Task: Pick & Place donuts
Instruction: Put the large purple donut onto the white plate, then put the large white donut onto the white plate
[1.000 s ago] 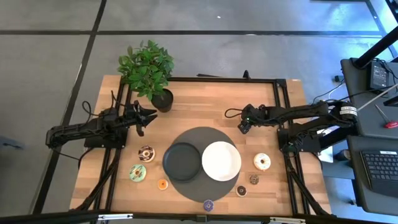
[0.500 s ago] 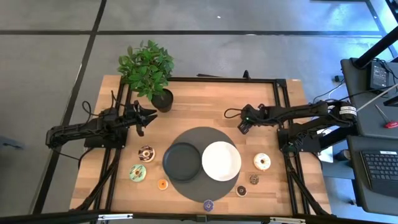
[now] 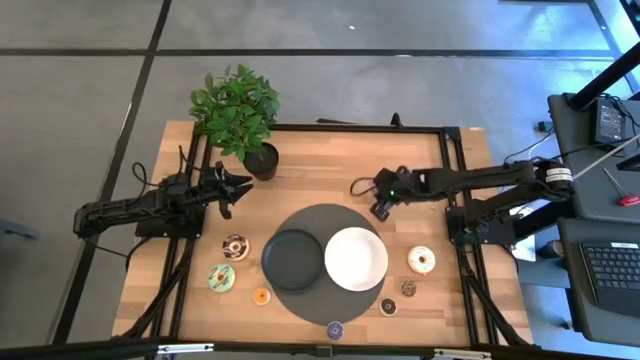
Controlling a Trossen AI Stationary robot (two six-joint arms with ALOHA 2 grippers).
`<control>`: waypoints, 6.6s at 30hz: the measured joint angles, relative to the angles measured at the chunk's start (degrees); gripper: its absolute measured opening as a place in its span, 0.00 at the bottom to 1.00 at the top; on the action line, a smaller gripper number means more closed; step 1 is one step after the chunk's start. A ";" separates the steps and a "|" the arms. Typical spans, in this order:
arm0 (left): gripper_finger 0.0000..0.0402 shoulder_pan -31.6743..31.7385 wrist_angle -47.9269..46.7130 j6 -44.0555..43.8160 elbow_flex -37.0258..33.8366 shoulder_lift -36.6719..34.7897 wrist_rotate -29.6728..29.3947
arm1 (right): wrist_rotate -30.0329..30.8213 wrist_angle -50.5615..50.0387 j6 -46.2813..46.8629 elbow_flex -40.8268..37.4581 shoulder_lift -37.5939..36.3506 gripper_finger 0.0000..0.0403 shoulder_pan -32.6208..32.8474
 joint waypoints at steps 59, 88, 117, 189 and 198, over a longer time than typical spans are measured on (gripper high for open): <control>0.32 0.00 0.00 0.00 0.02 5.49 -0.20 | 1.72 -5.10 2.63 17.83 26.30 0.45 25.09; 0.32 0.00 0.00 -0.02 0.00 5.49 -0.15 | -3.06 -39.67 62.11 17.16 10.95 0.46 40.00; 0.32 0.00 0.00 -0.02 0.02 5.49 -0.02 | -11.69 -31.98 83.94 -0.33 10.99 0.46 45.94; 0.32 0.00 0.00 -0.04 0.00 5.49 -0.02 | 0.22 -22.94 31.26 33.74 35.52 0.06 32.13; 0.32 0.00 0.00 -0.03 0.01 5.49 -0.02 | 0.09 -22.96 31.16 33.74 35.52 0.15 32.13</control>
